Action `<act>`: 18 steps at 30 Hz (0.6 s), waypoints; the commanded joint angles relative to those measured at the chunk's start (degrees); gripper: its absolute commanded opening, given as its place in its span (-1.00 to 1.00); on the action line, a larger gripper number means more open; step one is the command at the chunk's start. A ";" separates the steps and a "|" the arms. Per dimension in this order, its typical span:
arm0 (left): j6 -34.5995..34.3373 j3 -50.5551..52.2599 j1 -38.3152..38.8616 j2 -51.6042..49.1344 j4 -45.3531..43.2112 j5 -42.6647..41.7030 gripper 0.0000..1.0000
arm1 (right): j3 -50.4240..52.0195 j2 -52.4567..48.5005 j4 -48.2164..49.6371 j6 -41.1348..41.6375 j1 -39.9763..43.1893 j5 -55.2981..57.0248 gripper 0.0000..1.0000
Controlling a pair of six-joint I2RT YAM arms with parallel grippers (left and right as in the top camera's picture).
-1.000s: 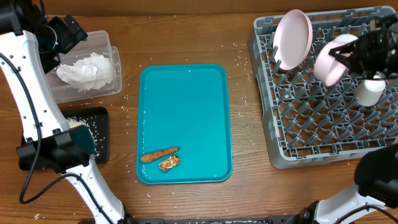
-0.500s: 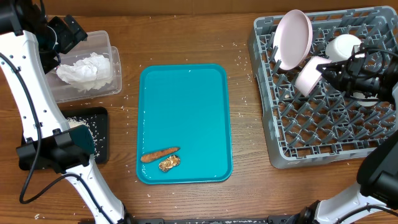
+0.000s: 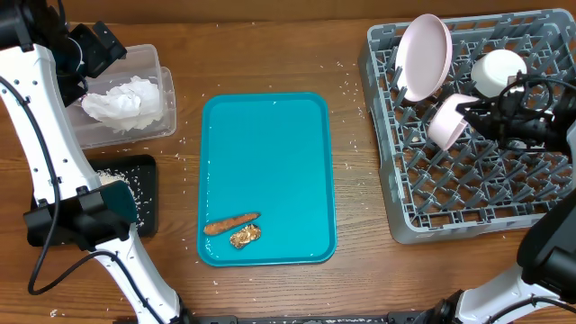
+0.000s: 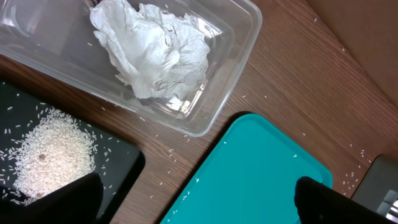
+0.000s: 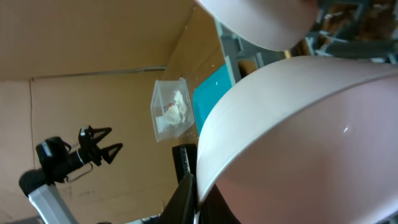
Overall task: Sort waste into correct bins and load items into the dishwasher
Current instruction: 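Lift the pink bowl and carry it right over the dish rack, then lower the pink bowl into the rack and open the right gripper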
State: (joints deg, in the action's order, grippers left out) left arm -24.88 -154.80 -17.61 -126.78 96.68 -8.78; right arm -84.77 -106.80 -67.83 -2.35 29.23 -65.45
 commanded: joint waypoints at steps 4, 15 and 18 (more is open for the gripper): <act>1.11 -0.22 0.52 -0.31 0.11 0.42 1.00 | 0.20 0.28 -0.42 4.55 2.32 10.56 -0.92; 1.14 -0.22 0.52 -0.31 0.11 0.42 1.00 | -3.10 0.31 -4.07 4.52 6.97 11.28 -0.70; 1.14 -0.22 0.52 -0.31 0.11 0.42 1.00 | -5.73 0.31 -6.25 4.52 8.37 15.98 -0.53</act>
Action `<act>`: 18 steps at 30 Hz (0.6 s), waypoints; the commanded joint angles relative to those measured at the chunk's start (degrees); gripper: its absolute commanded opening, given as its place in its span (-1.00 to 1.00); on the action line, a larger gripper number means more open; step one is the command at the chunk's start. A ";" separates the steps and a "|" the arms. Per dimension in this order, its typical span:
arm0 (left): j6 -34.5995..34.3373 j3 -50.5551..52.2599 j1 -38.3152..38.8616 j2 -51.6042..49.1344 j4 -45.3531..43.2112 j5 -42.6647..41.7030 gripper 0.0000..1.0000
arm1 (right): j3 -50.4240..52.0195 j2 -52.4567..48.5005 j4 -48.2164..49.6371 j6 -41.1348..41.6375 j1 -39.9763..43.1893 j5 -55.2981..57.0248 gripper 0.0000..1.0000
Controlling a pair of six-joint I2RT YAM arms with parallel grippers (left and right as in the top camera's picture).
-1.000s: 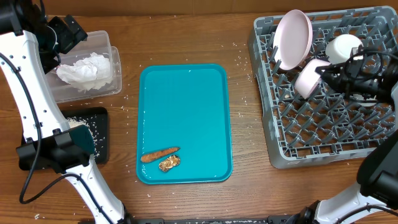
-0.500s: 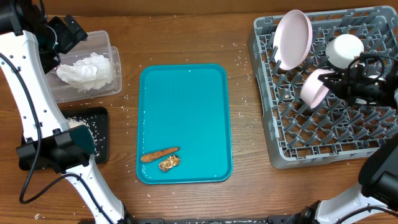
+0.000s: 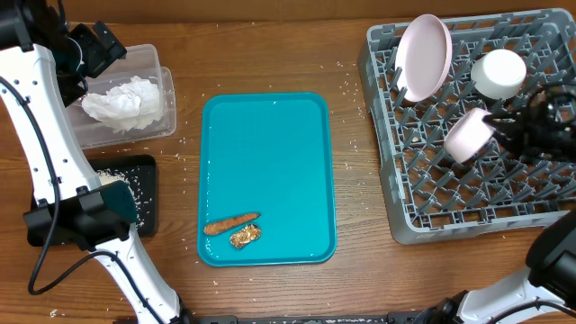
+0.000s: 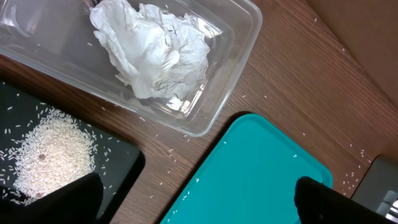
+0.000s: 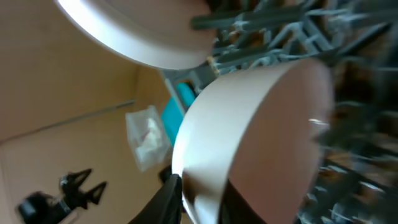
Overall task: Sort waste into correct bins and load items into the dishwasher
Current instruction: 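Lower the pink bowl into the rack and open the right gripper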
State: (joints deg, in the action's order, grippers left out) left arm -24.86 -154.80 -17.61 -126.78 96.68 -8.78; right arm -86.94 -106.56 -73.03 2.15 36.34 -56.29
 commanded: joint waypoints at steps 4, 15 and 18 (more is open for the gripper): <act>1.11 -0.22 0.52 -0.31 0.11 0.44 1.00 | -6.97 0.07 -4.35 0.07 2.54 14.80 -0.45; 1.09 -0.22 0.52 -0.31 0.11 0.44 1.00 | -16.20 0.22 -11.32 7.30 4.20 35.71 -0.44; 1.09 -0.22 0.52 -0.31 0.07 0.42 1.00 | -19.50 0.79 -13.75 7.32 3.82 35.69 -0.44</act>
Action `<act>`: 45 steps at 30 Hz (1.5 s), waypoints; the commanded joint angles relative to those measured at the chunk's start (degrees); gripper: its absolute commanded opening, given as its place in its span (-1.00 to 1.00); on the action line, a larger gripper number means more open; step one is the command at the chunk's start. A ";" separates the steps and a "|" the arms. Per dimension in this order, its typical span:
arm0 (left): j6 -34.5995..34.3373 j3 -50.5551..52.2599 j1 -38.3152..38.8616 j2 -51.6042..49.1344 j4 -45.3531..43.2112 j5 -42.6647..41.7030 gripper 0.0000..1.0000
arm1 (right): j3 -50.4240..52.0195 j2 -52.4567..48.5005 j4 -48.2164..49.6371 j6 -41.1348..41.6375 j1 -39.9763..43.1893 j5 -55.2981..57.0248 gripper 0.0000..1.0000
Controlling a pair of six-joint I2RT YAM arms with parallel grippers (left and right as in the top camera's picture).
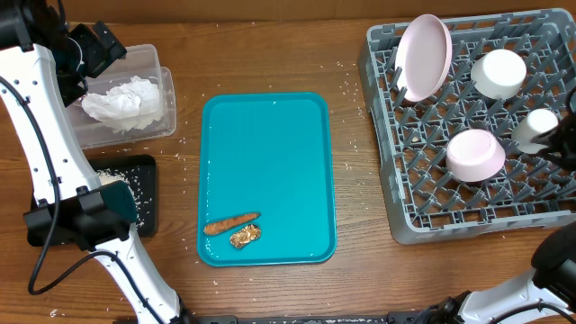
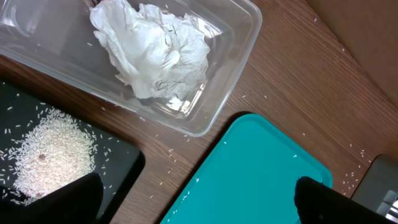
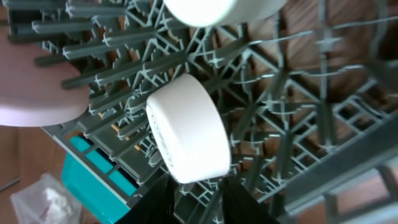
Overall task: Sort waste into correct bins and load items into the dishwasher
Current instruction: 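Lower the pink bowl into the rack and open the right gripper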
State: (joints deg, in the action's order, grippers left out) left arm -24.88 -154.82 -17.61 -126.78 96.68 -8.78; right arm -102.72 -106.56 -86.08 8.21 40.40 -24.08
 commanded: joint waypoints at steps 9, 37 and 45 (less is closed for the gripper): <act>0.85 -0.20 0.55 -0.31 -0.11 0.42 1.00 | -4.66 2.08 -4.17 -2.21 -8.28 0.92 -0.80; 0.92 -0.20 0.55 -0.31 0.11 0.44 1.00 | 5.27 1.01 4.35 8.33 -22.05 14.53 -0.92; 1.16 -0.20 0.55 -0.31 0.11 2.05 1.00 | 6.21 0.98 5.77 9.68 -22.34 19.52 -0.92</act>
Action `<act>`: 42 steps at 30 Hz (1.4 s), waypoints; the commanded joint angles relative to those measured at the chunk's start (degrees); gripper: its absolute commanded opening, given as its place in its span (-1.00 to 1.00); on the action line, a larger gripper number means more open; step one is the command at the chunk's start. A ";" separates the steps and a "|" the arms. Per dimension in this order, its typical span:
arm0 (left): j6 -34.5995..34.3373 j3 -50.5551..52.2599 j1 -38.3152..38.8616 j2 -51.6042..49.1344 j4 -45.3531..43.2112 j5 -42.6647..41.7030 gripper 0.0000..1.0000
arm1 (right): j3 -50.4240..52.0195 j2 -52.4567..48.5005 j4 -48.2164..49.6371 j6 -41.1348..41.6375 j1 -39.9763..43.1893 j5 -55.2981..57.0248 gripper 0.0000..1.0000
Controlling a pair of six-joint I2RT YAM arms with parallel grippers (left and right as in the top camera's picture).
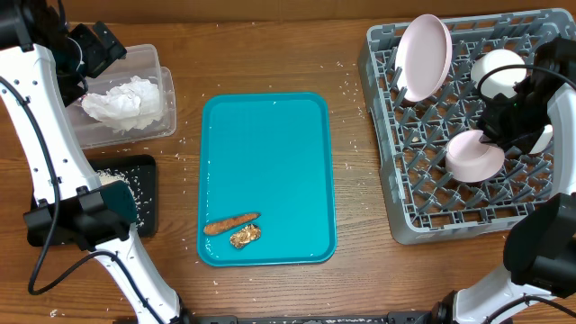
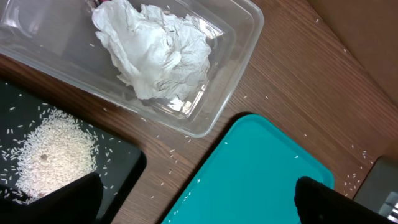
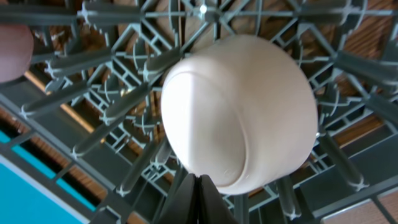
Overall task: Sort waste into correct bins and load items into the dishwasher
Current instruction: 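Lower the pink bowl into the rack and open the right gripper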
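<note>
A teal tray (image 1: 265,162) carries an orange food scrap (image 1: 231,222) and a golden crumpled bit (image 1: 245,236). The grey dish rack (image 1: 423,216) holds a pink plate (image 1: 423,56), an upside-down pink bowl (image 1: 474,155) and a white cup (image 1: 498,67). Another white cup (image 3: 239,112) lies in the rack just past my right gripper (image 3: 198,202), whose fingers are pressed together, shut on nothing. My left gripper (image 2: 199,202) hangs open high over the left bins, nothing between its fingers.
A clear bin (image 1: 157,126) with crumpled white tissue (image 1: 121,101) stands at the back left. In front of it sits a black bin (image 1: 144,202) with loose rice. Rice grains are scattered on the wooden table. The right arm (image 1: 531,94) reaches over the rack.
My right gripper was at the rack's far right edge by a white cup; now it is further left over the rack, shut, close above that cup. The left arm barely shifted.
My right gripper held the pink bowl over the rack's left part, then a little further right and lower. Then the bowl lay upside down in the rack, let go, with the gripper off at the right edge. Now the gripper hovers shut over a white cup.
</note>
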State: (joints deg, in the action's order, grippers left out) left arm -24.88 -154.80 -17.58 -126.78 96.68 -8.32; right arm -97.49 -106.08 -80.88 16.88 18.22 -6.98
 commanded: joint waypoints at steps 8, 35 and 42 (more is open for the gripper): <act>1.14 -0.22 0.50 -0.31 0.11 1.92 1.00 | 7.45 0.50 4.28 1.20 -0.22 2.03 -0.92; 1.11 -0.22 0.52 -0.31 0.11 2.93 1.00 | -6.21 3.02 -11.47 1.70 -0.61 2.62 -0.92; 1.11 -0.22 0.50 -0.31 0.09 2.75 1.00 | -8.13 10.51 -12.76 -21.55 -5.31 -42.27 -0.60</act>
State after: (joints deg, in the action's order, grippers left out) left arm -24.88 -154.80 -17.61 -126.78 96.68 -6.17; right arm -103.39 -101.56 -92.71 9.21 16.43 -21.39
